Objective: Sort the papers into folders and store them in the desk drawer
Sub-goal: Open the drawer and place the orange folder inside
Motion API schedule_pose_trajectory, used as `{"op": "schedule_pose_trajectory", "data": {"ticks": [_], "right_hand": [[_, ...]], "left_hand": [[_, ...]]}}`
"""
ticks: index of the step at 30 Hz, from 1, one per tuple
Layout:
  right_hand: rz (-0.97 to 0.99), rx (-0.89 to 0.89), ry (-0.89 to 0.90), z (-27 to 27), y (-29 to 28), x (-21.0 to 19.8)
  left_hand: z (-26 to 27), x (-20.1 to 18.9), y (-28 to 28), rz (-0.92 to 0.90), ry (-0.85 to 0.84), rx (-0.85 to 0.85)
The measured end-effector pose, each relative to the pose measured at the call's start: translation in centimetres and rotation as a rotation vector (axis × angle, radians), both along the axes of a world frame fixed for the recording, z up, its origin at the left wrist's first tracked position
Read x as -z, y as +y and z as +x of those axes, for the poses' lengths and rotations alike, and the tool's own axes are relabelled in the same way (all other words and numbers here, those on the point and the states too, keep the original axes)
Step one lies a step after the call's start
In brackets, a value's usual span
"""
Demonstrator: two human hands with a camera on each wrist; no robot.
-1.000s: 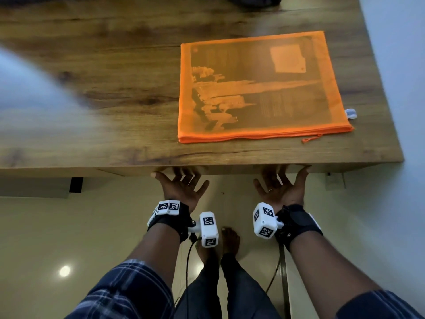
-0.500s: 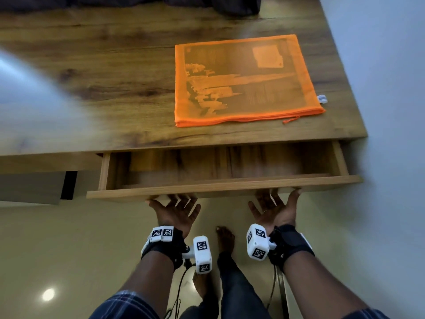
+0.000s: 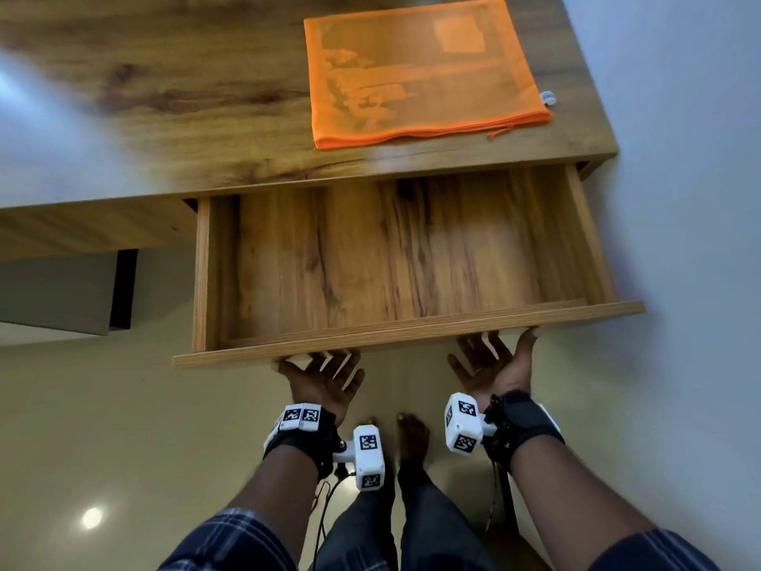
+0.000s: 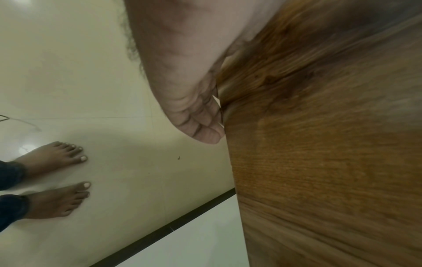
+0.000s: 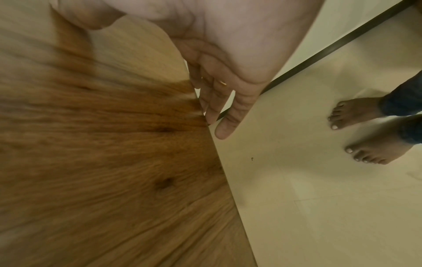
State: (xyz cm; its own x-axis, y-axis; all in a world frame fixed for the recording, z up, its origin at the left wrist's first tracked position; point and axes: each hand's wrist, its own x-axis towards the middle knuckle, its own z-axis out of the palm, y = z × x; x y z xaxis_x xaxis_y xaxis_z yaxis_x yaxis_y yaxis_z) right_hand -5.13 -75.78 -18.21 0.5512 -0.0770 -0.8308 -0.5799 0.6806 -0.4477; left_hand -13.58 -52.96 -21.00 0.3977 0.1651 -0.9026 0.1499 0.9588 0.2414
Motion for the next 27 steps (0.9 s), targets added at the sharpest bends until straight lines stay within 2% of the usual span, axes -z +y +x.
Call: {"op": "schedule_pose_trajectory", "data": {"ticks": [4,8,10,12,18,22,27], "right_hand": [[-0.033,-0.017,-0.004,-1.5,-0.6,-0.1],[-0.169,-0.053,-0.012,-2.9,-0.8,-0.4],[-0.313,-0.088,-0.01,-3.6,-1.1,-0.8],[-0.445,-0.1,-0.087,-4.1,-1.3,-1.6],[-0.565,-0.191,-0.455,-3.7,-0.9,-7.6],[-0.61,-0.279,-0.659,-1.0,0.5,-12.3],[-0.665,-0.33,-0.72,2.8,2.2,-15.3]], "left_hand": [[-1.9,-0.4,-0.2,0.01,0.045,0.127],[-2.1,-2.8,-1.6,0.071,0.132,0.546],[-1.7,-4.4,-2.7,0.128,0.101,0.751],[-1.2,-6.1,-3.7,0.185,0.041,0.86],[0.6,-11.1,-4.4,0.224,-0.118,0.964],[2.0,-14.4,-4.0,0.327,-0.195,1.125],[5.7,-17.7,-2.7,0.45,-0.257,0.971]]}}
